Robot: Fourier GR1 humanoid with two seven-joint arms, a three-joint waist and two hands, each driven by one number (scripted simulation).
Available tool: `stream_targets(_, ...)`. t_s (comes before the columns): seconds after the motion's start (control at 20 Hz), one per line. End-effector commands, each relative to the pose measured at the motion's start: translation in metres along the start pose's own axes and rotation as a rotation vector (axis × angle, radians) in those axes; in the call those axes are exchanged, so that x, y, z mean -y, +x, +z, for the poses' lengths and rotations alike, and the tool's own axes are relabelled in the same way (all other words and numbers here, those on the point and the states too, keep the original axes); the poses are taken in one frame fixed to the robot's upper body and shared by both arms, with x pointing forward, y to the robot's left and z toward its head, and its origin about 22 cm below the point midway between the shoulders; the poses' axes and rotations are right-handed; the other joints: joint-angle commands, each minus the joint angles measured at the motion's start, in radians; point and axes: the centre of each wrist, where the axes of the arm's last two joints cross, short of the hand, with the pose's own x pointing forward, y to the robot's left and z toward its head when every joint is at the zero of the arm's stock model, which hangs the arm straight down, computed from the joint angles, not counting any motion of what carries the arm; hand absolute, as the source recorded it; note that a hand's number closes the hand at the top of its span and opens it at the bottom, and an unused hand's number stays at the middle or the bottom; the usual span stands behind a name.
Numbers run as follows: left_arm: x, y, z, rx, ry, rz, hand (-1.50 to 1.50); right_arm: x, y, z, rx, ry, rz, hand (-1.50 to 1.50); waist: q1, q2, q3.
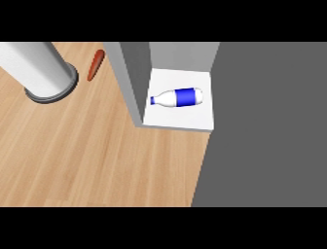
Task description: Pick up the bottled water, place it into the cabinet and close the cabinet
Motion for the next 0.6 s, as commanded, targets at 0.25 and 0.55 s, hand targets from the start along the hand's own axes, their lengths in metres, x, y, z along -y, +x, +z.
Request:
stream_targets(0.25, -0.017, 0.014, 0.004, 0.000, -0.020, -0.015, -1.50, -0.011, 0.022, -0.059, 0.031, -0.078, 0.093, 1.50, 0.030, 0.006, 0.004)
stream_targets(0.55, -0.030, 0.024, 0.003, 0.019, -0.046, 0.007, -1.50, -0.029, 0.017, -0.137, -0.111, 0.063, 0.061, 1.50, 0.057, 0.027, 0.010)
